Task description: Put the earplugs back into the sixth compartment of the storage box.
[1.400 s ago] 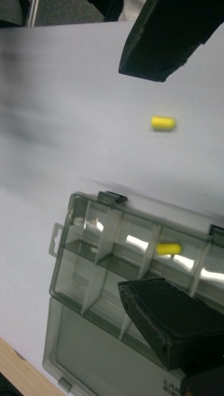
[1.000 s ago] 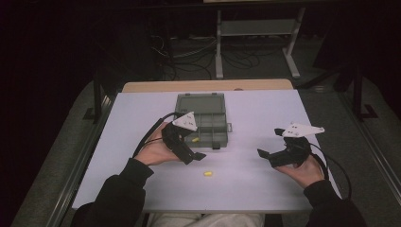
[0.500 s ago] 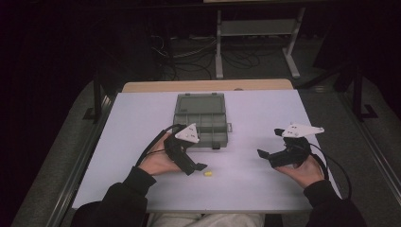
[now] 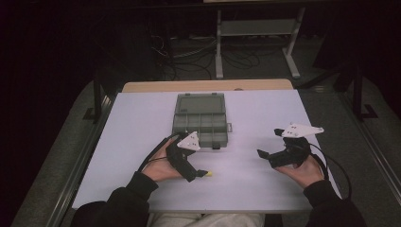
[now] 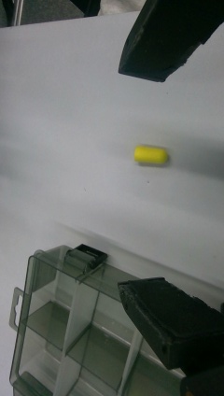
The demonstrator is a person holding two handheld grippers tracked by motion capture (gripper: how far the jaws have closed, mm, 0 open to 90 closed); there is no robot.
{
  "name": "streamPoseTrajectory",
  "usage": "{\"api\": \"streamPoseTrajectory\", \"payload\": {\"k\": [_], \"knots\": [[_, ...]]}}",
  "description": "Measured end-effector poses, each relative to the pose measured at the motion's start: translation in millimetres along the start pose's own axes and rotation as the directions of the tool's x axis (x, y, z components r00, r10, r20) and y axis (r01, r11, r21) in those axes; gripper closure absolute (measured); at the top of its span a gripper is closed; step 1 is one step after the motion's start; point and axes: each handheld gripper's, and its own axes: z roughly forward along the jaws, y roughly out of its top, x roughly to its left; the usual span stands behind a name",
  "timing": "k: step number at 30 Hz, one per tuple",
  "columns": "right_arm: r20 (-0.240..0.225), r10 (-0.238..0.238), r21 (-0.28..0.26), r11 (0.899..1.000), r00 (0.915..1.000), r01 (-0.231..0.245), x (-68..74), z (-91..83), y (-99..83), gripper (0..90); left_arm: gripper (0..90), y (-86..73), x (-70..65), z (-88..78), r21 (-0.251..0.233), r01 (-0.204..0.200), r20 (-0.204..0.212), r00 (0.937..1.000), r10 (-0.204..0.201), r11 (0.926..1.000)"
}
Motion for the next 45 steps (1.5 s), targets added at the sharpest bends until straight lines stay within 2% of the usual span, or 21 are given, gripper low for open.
{"api": "streamPoseTrajectory", "payload": {"k": [15,23,27,33,38,40,45], "knots": [[0.002,-0.002,-0.004,1.000,1.0000,0.002,0.7,-0.7,0.2,0.0,0.2,-5.1,-6.8,18.0,0.060,-0.028,0.035,0.9991,0.026,0.9978],[0.001,-0.005,-0.002,1.000,1.0000,0.005,0.7,-0.4,0.1,0.0,7.3,-7.1,-10.8,28.4,0.085,-0.049,0.067,0.9968,0.043,0.9952],[0.000,-0.004,-0.002,1.000,1.0000,0.004,0.6,-0.7,0.1,0.0,16.2,-7.4,-11.2,30.6,0.078,-0.049,0.108,0.9934,0.040,0.9957],[0.000,-0.005,-0.003,1.000,1.0000,0.005,0.6,-0.9,0.1,0.0,26.5,-9.5,-12.6,38.6,0.115,-0.077,0.114,0.9915,0.064,0.9903],[0.000,-0.005,-0.002,1.000,1.0000,0.005,0.7,-0.8,0.1,0.0,39.9,-10.3,-11.9,41.0,0.127,-0.086,0.146,0.9870,0.067,0.9882],[0.000,-0.006,-0.002,1.000,1.0000,0.006,0.8,-0.7,0.1,0.0,47.5,-10.4,-11.8,41.9,0.129,-0.087,0.146,0.9870,0.068,0.9878],[0.001,-0.006,-0.001,1.000,1.0000,0.006,0.6,-0.7,0.1,0.0,65.0,-10.9,-8.9,42.4,0.122,-0.073,0.110,0.9921,0.060,0.9898]]}}
